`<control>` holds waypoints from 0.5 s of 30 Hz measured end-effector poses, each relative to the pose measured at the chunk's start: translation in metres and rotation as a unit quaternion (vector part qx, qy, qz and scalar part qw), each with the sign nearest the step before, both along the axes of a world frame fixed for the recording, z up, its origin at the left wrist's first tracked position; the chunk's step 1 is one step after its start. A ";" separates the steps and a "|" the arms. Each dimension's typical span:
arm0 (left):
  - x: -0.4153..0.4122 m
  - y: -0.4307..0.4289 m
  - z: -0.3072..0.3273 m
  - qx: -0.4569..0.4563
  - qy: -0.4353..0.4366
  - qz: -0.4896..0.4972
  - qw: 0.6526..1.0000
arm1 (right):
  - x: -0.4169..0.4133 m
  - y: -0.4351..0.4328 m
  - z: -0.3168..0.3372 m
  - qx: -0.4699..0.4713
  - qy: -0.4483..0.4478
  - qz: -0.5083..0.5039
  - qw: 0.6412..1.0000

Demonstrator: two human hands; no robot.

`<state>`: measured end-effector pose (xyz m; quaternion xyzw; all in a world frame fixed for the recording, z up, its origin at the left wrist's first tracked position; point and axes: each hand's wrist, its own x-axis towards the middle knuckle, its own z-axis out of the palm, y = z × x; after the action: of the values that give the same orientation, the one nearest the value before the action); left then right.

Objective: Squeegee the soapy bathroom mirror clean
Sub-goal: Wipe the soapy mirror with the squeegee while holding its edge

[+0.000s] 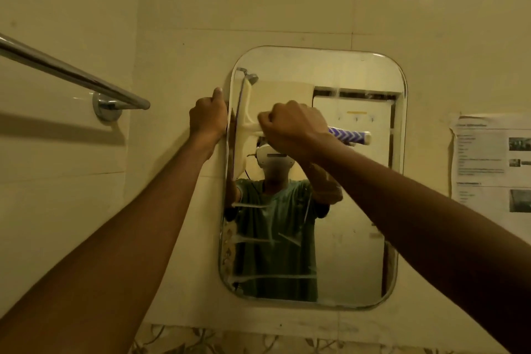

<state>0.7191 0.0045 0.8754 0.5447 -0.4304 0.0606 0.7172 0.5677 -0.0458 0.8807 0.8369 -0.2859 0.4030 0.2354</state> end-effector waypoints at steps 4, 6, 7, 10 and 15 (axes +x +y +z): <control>0.002 -0.008 -0.003 -0.005 -0.004 0.004 1.000 | -0.017 -0.011 0.004 -0.058 0.079 -0.050 0.994; 0.002 -0.010 -0.003 -0.005 -0.011 0.009 1.000 | -0.054 -0.022 0.002 -0.051 0.101 -0.070 0.991; 0.002 -0.012 -0.004 -0.007 -0.018 0.017 1.000 | -0.075 -0.028 0.001 -0.041 0.105 -0.087 0.990; -0.002 -0.015 -0.008 -0.009 -0.043 0.038 0.998 | -0.131 -0.044 -0.007 -0.019 0.093 -0.152 0.984; -0.001 -0.003 0.003 0.029 -0.048 0.032 0.998 | -0.144 -0.034 -0.004 0.016 0.031 -0.152 0.988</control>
<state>0.7182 0.0012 0.8783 0.5752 -0.4486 0.0966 0.6772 0.4239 -0.0798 0.8769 0.7992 -0.4089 0.3322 0.2893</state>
